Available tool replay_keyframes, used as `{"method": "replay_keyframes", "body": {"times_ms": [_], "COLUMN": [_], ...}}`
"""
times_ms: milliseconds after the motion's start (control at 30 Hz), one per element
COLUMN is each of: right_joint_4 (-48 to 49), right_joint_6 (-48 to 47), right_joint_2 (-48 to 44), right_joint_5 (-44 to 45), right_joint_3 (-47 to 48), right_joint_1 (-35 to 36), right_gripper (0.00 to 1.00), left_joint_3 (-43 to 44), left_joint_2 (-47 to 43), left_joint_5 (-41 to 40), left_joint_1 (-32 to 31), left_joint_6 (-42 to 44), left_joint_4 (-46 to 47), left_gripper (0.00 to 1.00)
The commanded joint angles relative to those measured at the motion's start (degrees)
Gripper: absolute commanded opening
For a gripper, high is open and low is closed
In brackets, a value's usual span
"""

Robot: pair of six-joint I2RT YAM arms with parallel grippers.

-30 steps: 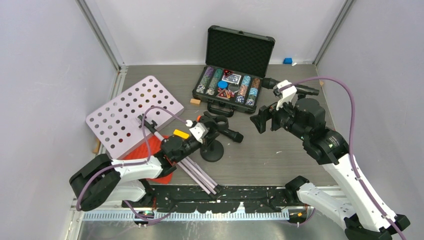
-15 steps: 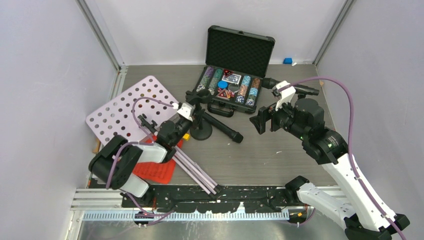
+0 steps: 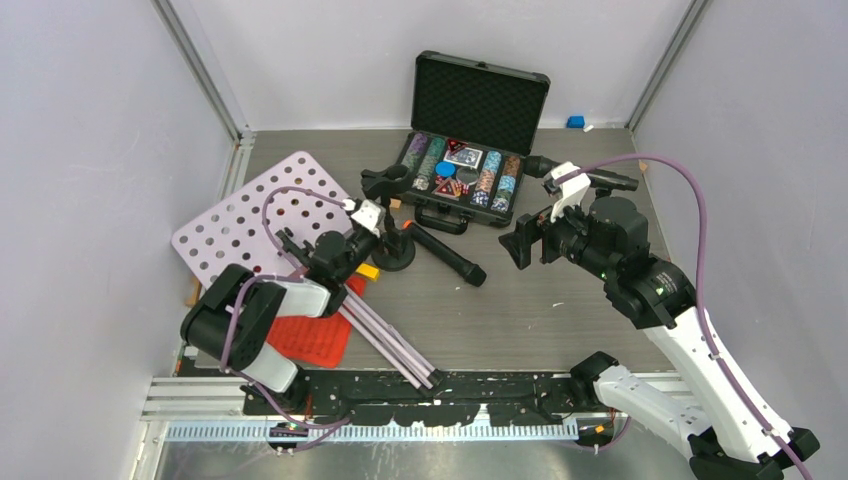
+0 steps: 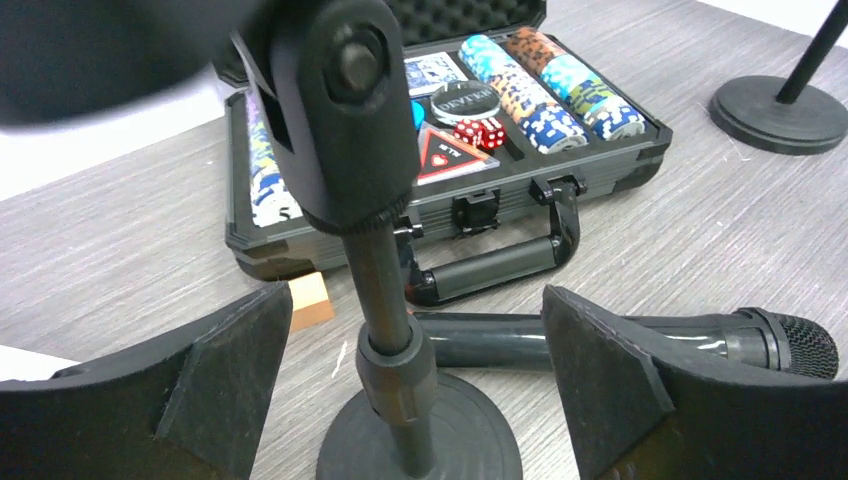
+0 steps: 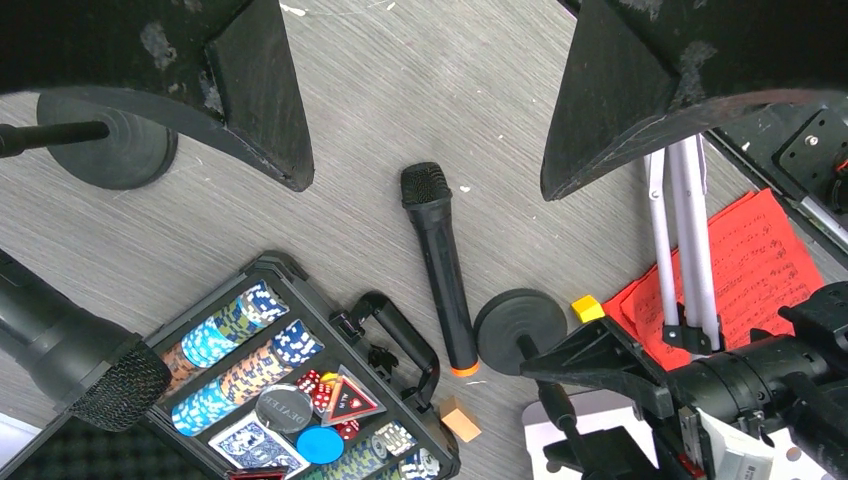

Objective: Pack up the instrument practice props
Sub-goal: Adjust the microphone stand at the center of the board.

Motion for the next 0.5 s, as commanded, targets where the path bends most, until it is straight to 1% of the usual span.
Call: {"method": "replay_keyframes", "body": {"times_ms": [0, 200, 300, 367, 467], "right_joint_4": [0.4, 0.4, 1.0, 1.6, 1.7], "right_joint_6": [-0.8, -0.8, -0.7, 0.9, 6.0], "right_joint_2": [-0.3, -1.8, -3.0, -3.5, -3.2], "right_joint_5": [-1.8, -1.6, 0.3, 3.7, 12.5], "right_joint_3": [1.5, 1.4, 1.0, 1.0, 1.6], "right_joint_1": [-0.1, -0.1, -0.1, -0.1, -0.1], "right_gripper": [0.89, 0.90, 0.90, 0.91, 0.95], "left_joint_3": [0.9, -0.4, -1.7, -1.8, -0.9], "left_joint_2": [-3.1, -8.8, -13.6, -18.0, -26.9], "left_joint_5": [2.0, 2.0, 0.3, -1.5, -6.5], "left_joint_1": [0.3, 0.3, 0.3, 0.3, 0.3], "left_joint_6": [1.2, 0.4, -2.4, -4.9, -11.6], "left_joint_4": [-3.0, -6.1, -9.0, -14.0, -27.0], "left_gripper": [1.00, 1.00, 1.00, 1.00, 1.00]}}
